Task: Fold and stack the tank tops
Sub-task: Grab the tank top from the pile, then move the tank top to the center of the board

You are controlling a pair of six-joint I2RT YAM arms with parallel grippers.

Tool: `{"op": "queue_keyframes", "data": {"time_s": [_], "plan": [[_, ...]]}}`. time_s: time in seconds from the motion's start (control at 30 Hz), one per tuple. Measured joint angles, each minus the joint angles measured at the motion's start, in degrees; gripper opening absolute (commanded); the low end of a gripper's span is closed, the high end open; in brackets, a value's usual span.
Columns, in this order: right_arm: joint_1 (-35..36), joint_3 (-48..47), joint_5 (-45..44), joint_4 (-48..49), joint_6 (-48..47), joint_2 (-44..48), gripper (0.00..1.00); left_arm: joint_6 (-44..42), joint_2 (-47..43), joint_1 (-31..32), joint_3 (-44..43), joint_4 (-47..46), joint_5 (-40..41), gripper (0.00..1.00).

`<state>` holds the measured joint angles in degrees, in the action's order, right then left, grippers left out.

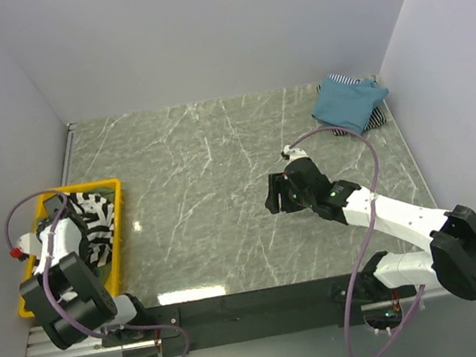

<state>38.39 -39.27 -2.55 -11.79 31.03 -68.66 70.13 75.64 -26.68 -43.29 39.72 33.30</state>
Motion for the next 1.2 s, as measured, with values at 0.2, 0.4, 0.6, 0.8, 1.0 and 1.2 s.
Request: {"op": "queue_keyframes", "data": {"time_s": [0.2, 0.4, 0.6, 0.8, 1.0, 1.2], "plan": [[0.0, 0.22, -0.74, -0.33, 0.0, 1.36, 0.68, -3.17, -1.9, -0.02, -3.02, 2.1, -2.34, 0.0], [0.04, -0.09, -1.79, -1.64, -0.07, 2.58, 0.68, -10.56, -14.23, 1.16, -20.02, 3.48, -7.34, 0.01], [0.11, -4.2, -3.67, -4.33, -0.66, 2.6, 0.68, -17.0, -23.1, 6.34, -32.89, -3.26, -18.95, 0.01], [0.09, -11.21, -6.73, -5.53, -1.09, 3.34, 0.69, -20.63, -19.04, 30.42, -40.39, -6.08, -23.08, 0.01], [0.09, -15.04, -8.46, -5.31, -1.07, 5.18, 0.69, -24.3, -10.05, 55.65, -46.8, -5.81, -18.91, 0.01], [0.09, -15.13, -8.74, -4.94, -1.03, 5.51, 0.69, -26.6, -5.03, 69.16, -51.04, -6.99, -16.44, 0.01]]}}
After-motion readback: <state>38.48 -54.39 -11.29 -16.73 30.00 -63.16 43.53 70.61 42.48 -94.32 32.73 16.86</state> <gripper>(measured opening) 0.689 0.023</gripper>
